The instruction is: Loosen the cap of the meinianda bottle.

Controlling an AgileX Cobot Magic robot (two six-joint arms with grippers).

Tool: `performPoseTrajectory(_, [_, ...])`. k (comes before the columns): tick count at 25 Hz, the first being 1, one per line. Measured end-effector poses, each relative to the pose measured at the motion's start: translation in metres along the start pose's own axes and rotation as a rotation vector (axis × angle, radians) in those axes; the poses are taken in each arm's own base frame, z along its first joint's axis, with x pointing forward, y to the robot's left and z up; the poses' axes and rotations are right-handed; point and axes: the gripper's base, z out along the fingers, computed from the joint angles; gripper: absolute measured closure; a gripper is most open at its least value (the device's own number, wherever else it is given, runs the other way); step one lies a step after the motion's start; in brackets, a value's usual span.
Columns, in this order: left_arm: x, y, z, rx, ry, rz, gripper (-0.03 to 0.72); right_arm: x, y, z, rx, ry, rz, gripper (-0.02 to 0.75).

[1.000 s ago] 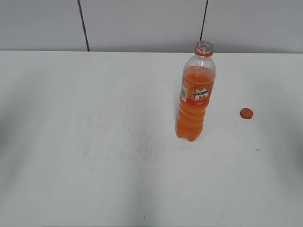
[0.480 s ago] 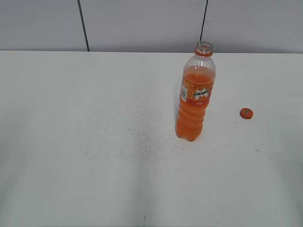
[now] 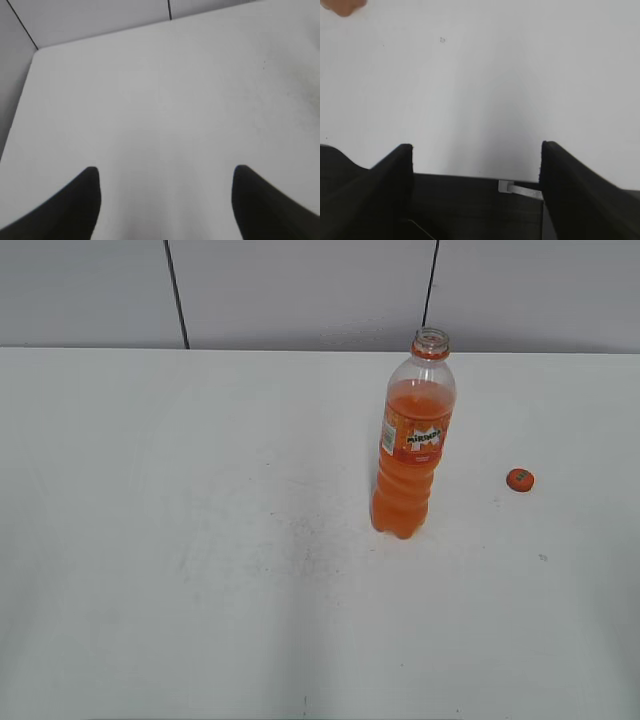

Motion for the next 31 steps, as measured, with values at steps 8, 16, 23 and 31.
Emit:
performPoseTrajectory(8, [0.009, -0.001, -0.016, -0.012, -0.099, -0.003, 0.190, 0.015, 0.002, -0.023, 0.029, -0.196, 0.000, 0.150])
performPoseTrajectory(16, [0.009, -0.001, -0.016, -0.013, -0.100, -0.017, 0.190, 0.023, 0.003, -0.033, 0.042, -0.282, 0.000, 0.150])
performPoseTrajectory(23, [0.009, -0.001, -0.016, -0.013, -0.100, -0.020, 0.190, 0.023, 0.003, -0.033, 0.042, -0.282, 0.003, 0.150])
performPoseTrajectory(31, [0.009, -0.001, -0.016, -0.012, -0.100, -0.020, 0.190, 0.023, 0.003, -0.033, 0.042, -0.282, 0.005, 0.150])
